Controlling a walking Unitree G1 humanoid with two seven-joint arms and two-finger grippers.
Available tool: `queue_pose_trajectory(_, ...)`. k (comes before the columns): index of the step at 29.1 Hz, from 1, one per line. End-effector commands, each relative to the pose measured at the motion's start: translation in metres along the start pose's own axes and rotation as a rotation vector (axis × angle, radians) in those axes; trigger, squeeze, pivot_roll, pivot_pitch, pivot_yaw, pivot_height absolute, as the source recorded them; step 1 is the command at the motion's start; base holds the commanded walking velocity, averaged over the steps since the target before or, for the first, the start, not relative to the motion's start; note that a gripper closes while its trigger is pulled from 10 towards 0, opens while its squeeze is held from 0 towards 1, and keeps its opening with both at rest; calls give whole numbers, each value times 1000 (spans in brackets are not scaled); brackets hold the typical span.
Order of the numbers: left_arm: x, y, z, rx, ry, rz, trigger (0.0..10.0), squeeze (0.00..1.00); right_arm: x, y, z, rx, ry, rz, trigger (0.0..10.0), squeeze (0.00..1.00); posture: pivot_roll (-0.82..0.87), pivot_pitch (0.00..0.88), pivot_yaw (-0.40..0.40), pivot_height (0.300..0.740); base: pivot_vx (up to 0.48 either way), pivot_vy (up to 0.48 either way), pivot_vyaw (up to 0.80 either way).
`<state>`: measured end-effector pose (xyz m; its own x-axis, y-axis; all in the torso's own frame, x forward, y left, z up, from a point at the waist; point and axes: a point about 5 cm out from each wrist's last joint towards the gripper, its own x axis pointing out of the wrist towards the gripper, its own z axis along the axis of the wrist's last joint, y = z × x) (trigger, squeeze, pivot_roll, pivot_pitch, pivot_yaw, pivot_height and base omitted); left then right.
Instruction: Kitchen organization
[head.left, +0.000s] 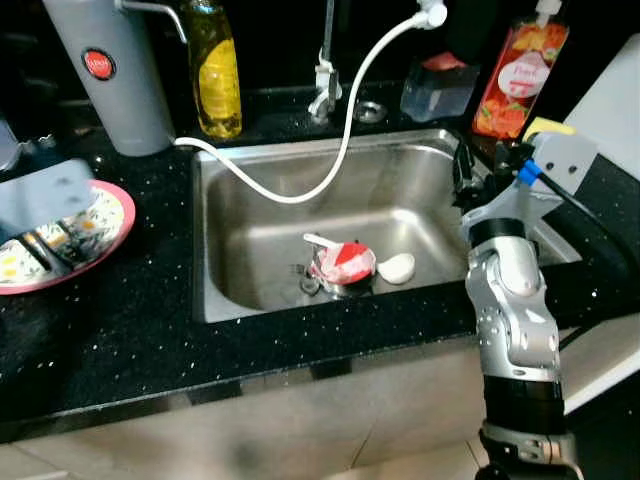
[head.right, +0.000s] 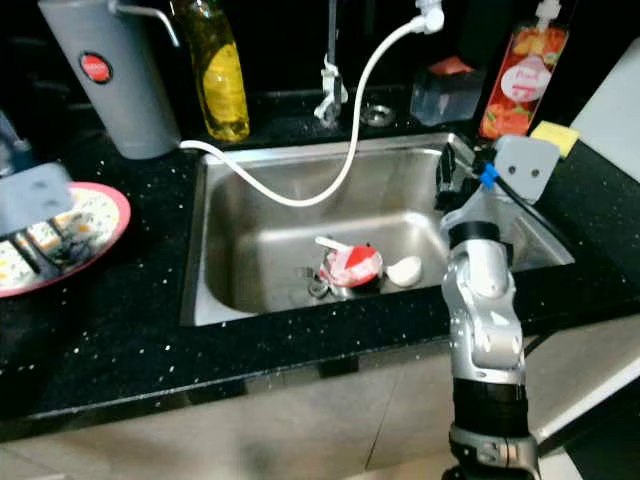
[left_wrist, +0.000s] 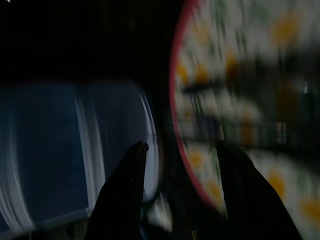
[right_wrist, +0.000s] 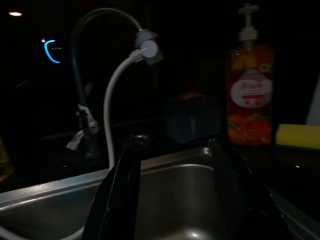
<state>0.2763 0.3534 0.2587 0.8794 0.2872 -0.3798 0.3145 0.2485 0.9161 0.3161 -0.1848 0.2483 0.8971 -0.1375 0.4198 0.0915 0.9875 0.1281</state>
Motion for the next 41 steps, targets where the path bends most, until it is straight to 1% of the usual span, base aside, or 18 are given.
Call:
queue_pose_trajectory(1,-6,8,-8,52,32,-4,10000,0,0,1,-1,3,5,3,10000,0,114,0,-18,740,0,0,0)
queue_pose_trajectory(4,-8,9,-12,59,44,-10,10000,0,0,1,-1,2,7,5,10000,0,115,0,-20,740,0,0,0)
queue_pose_trajectory(5,-7,9,-16,75,47,-33,10000,0,1,1,-1,3,7,6,10000,0,115,0,-21,740,0,0,0)
queue_pose_trajectory(8,-4,7,-17,86,37,-51,10000,0,2,2,-1,5,6,8,10000,0,116,0,-23,740,0,0,0)
queue_pose_trajectory(12,7,4,1,146,-67,-59,10000,0,3,3,-1,5,5,12,10000,0,111,0,-22,740,0,0,0)
queue_pose_trajectory(15,14,6,16,182,-142,-40,10000,0,3,2,0,4,2,9,10000,0,109,0,-20,740,0,0,0)
queue_pose_trajectory(18,17,9,22,196,-164,-17,10000,0,3,2,0,5,1,8,10000,0,108,0,-20,740,0,0,0)
queue_pose_trajectory(19,20,8,25,215,-177,-21,10000,0,3,2,0,5,0,7,10000,0,109,0,-18,740,0,0,0)
queue_pose_trajectory(20,20,8,25,215,-177,-21,10000,0,3,2,0,5,0,7,10000,0,109,0,-18,740,0,0,0)
queue_pose_trajectory(23,25,1,27,252,-215,-101,10000,0,3,1,0,4,0,4,10000,0,105,0,-15,740,0,0,0)
queue_pose_trajectory(24,25,1,27,252,-215,-101,10000,0,3,1,0,4,0,4,10000,0,105,0,-15,740,0,0,0)
queue_pose_trajectory(26,30,-7,23,295,-215,-176,10000,0,2,0,0,4,0,-2,10000,0,103,0,-16,740,0,0,0)
queue_pose_trajectory(28,32,-8,22,301,-212,-181,10000,0,2,0,0,4,0,-1,10000,0,103,0,-16,740,0,0,0)
queue_pose_trajectory(29,34,-10,21,317,-209,-191,10000,0,3,0,0,2,-1,1,10000,0,101,0,-18,740,0,0,0)
queue_pose_trajectory(36,35,-11,17,347,-191,-207,10000,0,3,-1,1,2,-6,-1,10000,0,100,0,-18,740,0,0,0)
queue_pose_trajectory(38,38,-13,18,346,-199,-213,10000,0,3,0,1,4,-6,0,10000,0,100,0,-18,740,0,0,0)
queue_pose_trajectory(41,44,-22,25,329,-251,-225,10000,0,3,1,1,6,-6,4,10000,0,99,0,-20,740,0,0,0)
